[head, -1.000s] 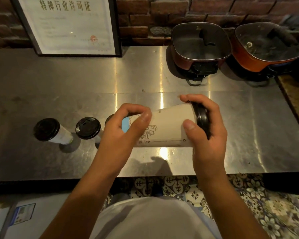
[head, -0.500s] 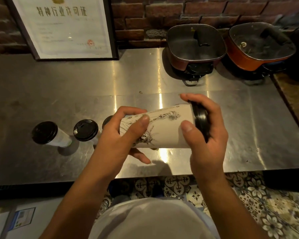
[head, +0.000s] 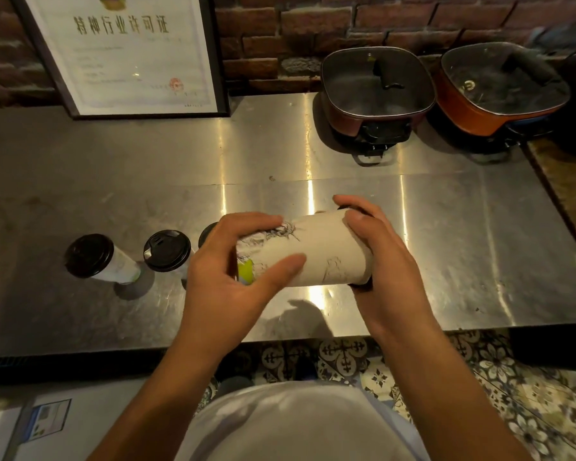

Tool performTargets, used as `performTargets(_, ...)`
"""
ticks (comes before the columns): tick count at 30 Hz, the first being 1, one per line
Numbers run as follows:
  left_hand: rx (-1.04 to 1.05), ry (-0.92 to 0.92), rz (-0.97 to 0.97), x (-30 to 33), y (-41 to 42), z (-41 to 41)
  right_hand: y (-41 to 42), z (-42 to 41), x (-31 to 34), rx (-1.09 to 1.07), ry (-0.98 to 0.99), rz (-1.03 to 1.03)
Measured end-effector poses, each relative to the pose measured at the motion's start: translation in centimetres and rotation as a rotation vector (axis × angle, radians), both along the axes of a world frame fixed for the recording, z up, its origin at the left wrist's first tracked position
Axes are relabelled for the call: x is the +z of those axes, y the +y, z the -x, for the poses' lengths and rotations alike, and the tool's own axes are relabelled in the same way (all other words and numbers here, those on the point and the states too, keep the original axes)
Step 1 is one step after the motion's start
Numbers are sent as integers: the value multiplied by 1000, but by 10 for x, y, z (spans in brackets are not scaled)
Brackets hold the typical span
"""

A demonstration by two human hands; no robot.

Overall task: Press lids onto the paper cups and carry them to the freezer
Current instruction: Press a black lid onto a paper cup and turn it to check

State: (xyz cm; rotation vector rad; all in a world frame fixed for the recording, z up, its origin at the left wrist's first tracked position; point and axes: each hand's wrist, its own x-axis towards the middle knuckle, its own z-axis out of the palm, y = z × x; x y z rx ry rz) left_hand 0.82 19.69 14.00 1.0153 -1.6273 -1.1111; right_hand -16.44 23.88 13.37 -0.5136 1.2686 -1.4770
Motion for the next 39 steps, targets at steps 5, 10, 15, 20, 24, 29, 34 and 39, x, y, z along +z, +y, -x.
performTargets(5, -17, 214, -634, 5, -6, -1, 13, -9, -7, -68, 559, 355)
performTargets(10, -77, 34, -293, 1, -2, -4, 8, -2, -2, -25, 214, 156)
performTargets(15, -254, -59, 97, -7, -9, -13, -2, 2, -4, 50, -212, -137)
performTargets(20, -45, 142, -356, -6, -10, -9, 6, -12, -18, -47, 139, 16)
performTargets(24, -53, 311, -686, -1, -17, -7, 15, -22, -29, -121, 555, 436)
performTargets(29, -87, 72, -408, -12, -14, -14, 9, -14, -30, -58, 355, 225)
performTargets(34, -181, -168, 250, -27, -12, -17, -4, -11, -27, 22, -154, -214)
performTargets(39, 53, 109, -281, -22, -7, -7, 7, -23, -32, -131, 343, 236)
